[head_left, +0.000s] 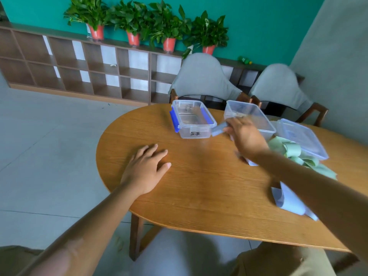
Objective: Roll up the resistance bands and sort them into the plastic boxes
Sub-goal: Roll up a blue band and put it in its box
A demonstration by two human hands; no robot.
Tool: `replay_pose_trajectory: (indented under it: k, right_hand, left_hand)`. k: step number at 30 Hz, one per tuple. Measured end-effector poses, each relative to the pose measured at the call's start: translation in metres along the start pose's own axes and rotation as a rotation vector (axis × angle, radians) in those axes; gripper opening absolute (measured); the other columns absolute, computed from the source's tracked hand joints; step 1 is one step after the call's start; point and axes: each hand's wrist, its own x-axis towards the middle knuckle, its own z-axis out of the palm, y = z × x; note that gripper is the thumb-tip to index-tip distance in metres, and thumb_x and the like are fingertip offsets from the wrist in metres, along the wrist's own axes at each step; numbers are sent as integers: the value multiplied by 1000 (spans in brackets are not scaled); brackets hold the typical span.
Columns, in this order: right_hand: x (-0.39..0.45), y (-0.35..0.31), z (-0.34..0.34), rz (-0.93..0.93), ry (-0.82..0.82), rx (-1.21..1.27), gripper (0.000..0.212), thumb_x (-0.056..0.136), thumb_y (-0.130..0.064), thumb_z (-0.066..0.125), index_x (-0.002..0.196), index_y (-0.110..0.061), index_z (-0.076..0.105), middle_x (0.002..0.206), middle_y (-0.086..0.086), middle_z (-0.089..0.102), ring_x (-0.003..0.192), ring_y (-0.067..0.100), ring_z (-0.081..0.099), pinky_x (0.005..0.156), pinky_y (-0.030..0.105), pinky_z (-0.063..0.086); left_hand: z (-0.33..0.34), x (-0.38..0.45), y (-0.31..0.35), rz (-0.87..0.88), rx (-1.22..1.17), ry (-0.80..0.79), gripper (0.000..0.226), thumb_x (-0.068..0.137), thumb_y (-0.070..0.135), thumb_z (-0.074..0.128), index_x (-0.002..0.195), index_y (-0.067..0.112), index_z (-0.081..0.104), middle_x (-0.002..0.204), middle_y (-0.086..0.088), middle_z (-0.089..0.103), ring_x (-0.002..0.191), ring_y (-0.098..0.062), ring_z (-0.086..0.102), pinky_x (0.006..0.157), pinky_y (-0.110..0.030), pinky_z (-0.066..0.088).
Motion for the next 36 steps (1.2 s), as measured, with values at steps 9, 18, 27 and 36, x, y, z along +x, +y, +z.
replay_pose_trajectory:
  k: [9, 18, 27, 36]
  right_hand:
    - [42, 75, -60, 26, -50, -337, 24, 102, -17, 55, 123, -7, 62, 120, 16, 56, 118, 35, 47, 90, 41, 44]
    - [71, 82, -52, 140, -132, -404, 16, 98, -12, 58, 113, -11, 64, 113, 13, 61, 113, 30, 53, 80, 35, 45]
    - [96, 74, -35, 244, -166, -352, 22, 92, -9, 68, 113, -5, 63, 107, 17, 66, 90, 32, 62, 72, 34, 49]
    - [106, 82, -3, 287, -255, -245, 27, 94, -12, 65, 120, -6, 61, 108, 15, 65, 101, 32, 64, 90, 42, 55]
  left_hand:
    - [2, 2, -2, -2, 26, 8, 61, 97, 68, 25, 152, 45, 31, 165, 12, 21, 152, -17, 13, 119, -47, 21]
    - [4, 2, -1, -1, 30, 15, 61, 97, 69, 24, 153, 44, 31, 165, 11, 21, 152, -17, 13, 120, -46, 22]
    - [4, 4, 1, -14, 51, 33, 59, 97, 67, 27, 151, 45, 32, 163, 11, 24, 150, -18, 18, 117, -47, 24]
    - [3, 4, 4, -26, 47, 52, 58, 96, 66, 31, 149, 44, 35, 160, 11, 29, 147, -17, 21, 115, -45, 26]
